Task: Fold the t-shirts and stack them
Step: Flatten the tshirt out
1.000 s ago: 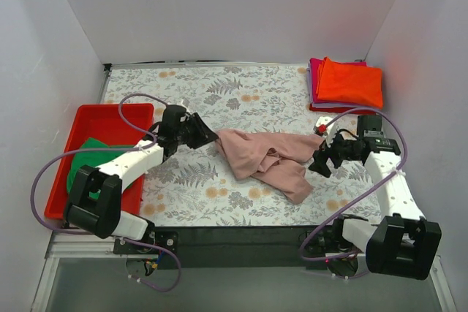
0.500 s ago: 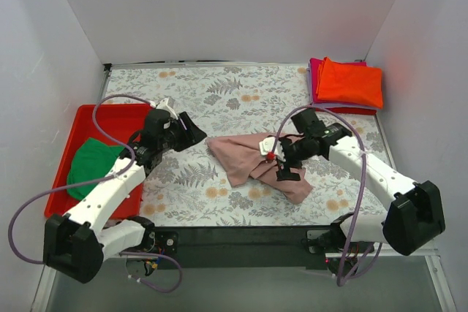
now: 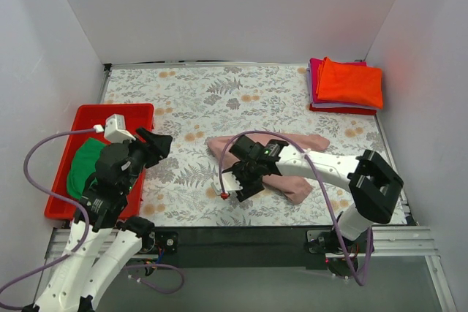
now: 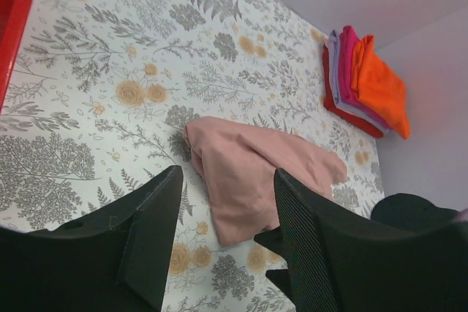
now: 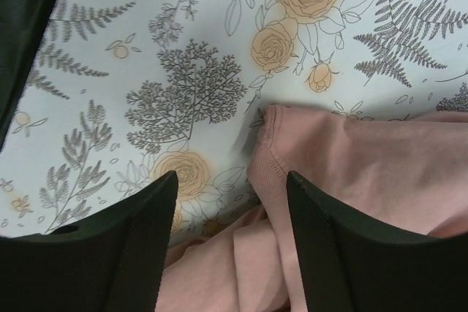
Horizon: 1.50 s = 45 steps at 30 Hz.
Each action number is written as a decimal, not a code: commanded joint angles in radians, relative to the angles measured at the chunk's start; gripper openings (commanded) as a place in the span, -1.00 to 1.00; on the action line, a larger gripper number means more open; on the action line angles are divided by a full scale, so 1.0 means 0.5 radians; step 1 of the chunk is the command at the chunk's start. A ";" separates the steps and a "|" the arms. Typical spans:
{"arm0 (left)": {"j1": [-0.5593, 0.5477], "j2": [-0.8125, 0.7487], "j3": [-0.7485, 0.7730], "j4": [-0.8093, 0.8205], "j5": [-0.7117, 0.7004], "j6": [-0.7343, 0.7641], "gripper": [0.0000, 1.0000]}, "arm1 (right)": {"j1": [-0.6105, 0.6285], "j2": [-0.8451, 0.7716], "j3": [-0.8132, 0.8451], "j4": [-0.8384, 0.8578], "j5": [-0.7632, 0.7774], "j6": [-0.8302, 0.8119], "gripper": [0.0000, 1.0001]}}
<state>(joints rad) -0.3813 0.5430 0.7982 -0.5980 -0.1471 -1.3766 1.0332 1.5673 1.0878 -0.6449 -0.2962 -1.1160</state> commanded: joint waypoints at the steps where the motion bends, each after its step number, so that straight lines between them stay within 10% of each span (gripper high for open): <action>1: 0.005 -0.070 0.030 -0.157 -0.160 -0.002 0.04 | 0.026 0.099 0.128 0.182 0.215 0.158 0.29; 20: 0.005 -0.218 0.023 -0.225 -0.108 0.007 0.04 | 0.084 0.415 0.147 0.305 0.405 0.376 0.04; 27: 0.005 -0.227 0.014 -0.188 -0.028 0.044 0.04 | 0.072 0.335 0.202 0.308 0.506 0.462 -0.92; 30: 0.005 -0.209 -0.038 -0.112 0.094 0.059 0.04 | 0.017 0.216 0.285 0.271 0.510 0.498 -0.97; 45: -0.239 0.788 -0.489 1.183 1.212 -0.247 0.07 | -1.326 -0.174 0.537 0.397 0.169 0.894 -0.97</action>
<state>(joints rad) -0.4126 0.8356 0.5571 -0.2024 0.3439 -1.4586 0.4316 1.4929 1.3769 -0.4744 -0.1432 -0.7330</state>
